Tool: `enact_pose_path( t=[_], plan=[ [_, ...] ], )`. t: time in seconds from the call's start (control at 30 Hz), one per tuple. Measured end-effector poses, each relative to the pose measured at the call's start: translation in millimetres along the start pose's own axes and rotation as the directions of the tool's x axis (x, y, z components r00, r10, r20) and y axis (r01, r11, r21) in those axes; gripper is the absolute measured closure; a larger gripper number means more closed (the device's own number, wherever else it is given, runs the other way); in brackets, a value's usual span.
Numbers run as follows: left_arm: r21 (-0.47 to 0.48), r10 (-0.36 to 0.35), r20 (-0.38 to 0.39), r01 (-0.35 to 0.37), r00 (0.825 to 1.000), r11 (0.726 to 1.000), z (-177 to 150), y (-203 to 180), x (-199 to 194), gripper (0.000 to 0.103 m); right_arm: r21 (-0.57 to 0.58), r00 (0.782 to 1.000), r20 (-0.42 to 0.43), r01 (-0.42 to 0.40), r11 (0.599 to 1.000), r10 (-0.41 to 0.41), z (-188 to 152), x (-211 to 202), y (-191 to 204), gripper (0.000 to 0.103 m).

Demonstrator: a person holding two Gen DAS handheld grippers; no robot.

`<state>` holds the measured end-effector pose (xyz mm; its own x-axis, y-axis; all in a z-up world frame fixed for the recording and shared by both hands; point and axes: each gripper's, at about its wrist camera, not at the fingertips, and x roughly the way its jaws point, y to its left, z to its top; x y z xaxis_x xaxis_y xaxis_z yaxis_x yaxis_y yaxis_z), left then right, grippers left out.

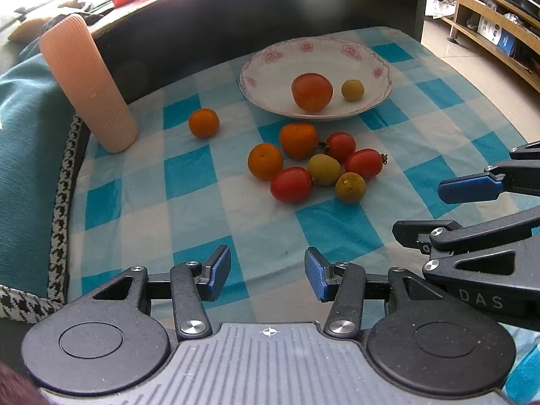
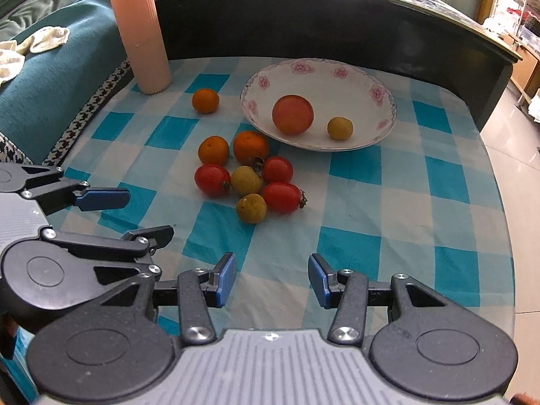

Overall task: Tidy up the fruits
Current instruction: 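Withdraw both open tools from the bowl back toward the fruit cluster, then grasp the brown round fruit with the right tool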

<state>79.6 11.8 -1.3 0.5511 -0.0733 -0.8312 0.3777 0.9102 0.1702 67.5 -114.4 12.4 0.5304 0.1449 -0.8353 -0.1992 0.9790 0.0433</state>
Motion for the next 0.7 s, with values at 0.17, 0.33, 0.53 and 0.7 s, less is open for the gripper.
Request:
enact_pose_path(
  t=[0.17, 0.33, 0.53, 0.7],
  plan=[
    [-0.011, 0.004, 0.003, -0.004, 1.000, 1.000, 0.3, 3.4, 1.1, 0.046, -0.008, 1.000, 0.001, -0.003, 1.000, 0.003, 1.4, 1.5, 1.3, 0.042],
    [-0.034, -0.004, 0.009, 0.004, 1.000, 0.999, 2.9, 9.9, 1.5, 0.042, -0.015, 1.000, -0.002, -0.014, 1.000, 0.014, 6.0, 4.5, 2.3, 0.042],
    [-0.019, -0.020, 0.023, 0.020, 1.000, 1.000, 4.1, 10.1, 2.1, 0.032, 0.017, 0.999, 0.010, -0.051, 0.999, 0.050, 18.0, 5.4, -10.6, 0.042],
    [-0.025, -0.021, 0.013, 0.021, 1.000, 0.999, 2.8, 14.1, 5.7, 0.032, 0.047, 0.998, 0.005, -0.063, 0.997, 0.063, 22.6, 10.2, -22.9, 0.042]
  ],
)
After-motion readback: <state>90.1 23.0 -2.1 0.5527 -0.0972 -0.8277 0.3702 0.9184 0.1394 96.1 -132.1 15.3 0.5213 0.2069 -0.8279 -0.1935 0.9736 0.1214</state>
